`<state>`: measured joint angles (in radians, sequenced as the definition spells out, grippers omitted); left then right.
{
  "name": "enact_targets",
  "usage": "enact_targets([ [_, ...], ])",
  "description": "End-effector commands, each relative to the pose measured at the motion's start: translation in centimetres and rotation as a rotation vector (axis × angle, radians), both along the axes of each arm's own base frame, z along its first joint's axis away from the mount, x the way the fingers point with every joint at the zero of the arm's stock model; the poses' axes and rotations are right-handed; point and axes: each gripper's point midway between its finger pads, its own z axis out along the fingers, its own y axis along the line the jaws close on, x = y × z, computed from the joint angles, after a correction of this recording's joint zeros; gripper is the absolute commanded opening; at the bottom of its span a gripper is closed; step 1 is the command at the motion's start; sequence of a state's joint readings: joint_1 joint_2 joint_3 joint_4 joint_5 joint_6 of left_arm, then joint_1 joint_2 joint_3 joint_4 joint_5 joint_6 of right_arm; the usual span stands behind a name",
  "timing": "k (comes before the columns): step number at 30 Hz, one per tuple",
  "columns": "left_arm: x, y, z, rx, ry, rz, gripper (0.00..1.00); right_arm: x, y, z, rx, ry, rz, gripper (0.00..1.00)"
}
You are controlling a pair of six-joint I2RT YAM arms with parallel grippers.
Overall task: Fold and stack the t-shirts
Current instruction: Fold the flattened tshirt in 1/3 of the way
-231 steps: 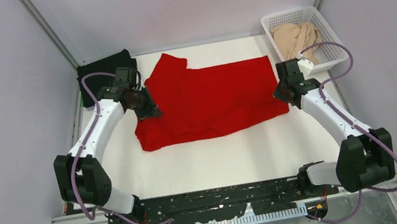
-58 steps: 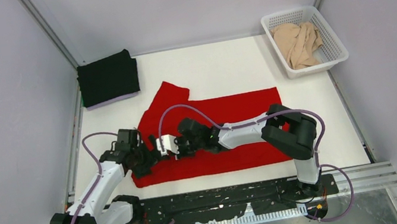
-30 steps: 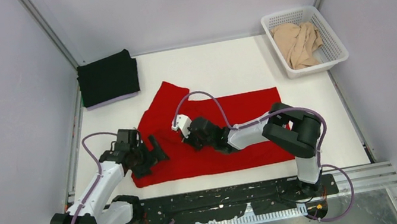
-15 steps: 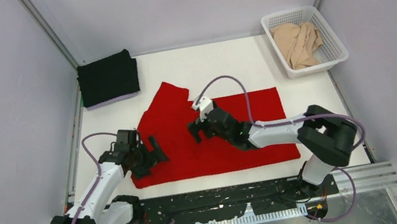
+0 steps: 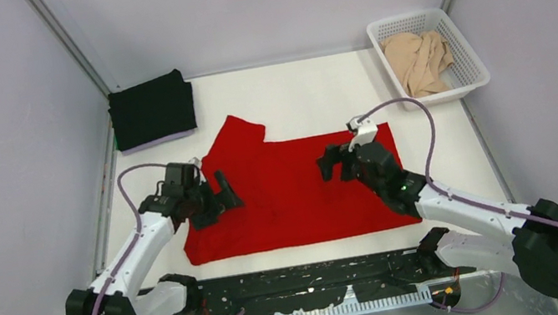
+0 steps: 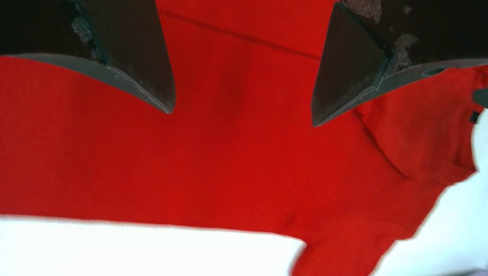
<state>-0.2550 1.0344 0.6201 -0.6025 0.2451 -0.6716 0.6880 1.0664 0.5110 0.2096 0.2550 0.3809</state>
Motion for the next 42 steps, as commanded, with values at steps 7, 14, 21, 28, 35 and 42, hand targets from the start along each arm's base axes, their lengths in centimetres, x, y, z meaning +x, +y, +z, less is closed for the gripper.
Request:
enact_targets([
  [7, 3.1, -5.8, -1.7, -0.023, 0.033, -0.184, 0.99, -6.0, -3.8, -7.8, -0.023, 0.327, -0.061, 0.95],
  [14, 1.1, -5.4, -5.4, -0.018, 0.134, -0.165, 0.99, -9.1, -6.7, -12.7, -0.118, 0.514, -0.162, 0.95],
  [21, -1.8, -5.1, -7.0, -0.020, 0.184, -0.165, 0.99, -12.7, -7.2, -15.1, -0.091, 0.688, -0.181, 0.95],
  [28, -4.1, -4.0, -7.4, 0.001, 0.207, -0.146, 0.99, -13.6, -7.7, -14.7, -0.078, 0.706, -0.202, 0.95],
  [35, -4.3, -3.3, -7.0, 0.029, 0.188, -0.123, 0.99, -13.1, -7.9, -13.5, -0.067, 0.684, -0.233, 0.95],
  [42, -1.2, -4.4, -2.8, 0.012, 0.054, -0.163, 0.99, -8.7, -7.3, -8.8, -0.068, 0.472, -0.228, 0.95],
])
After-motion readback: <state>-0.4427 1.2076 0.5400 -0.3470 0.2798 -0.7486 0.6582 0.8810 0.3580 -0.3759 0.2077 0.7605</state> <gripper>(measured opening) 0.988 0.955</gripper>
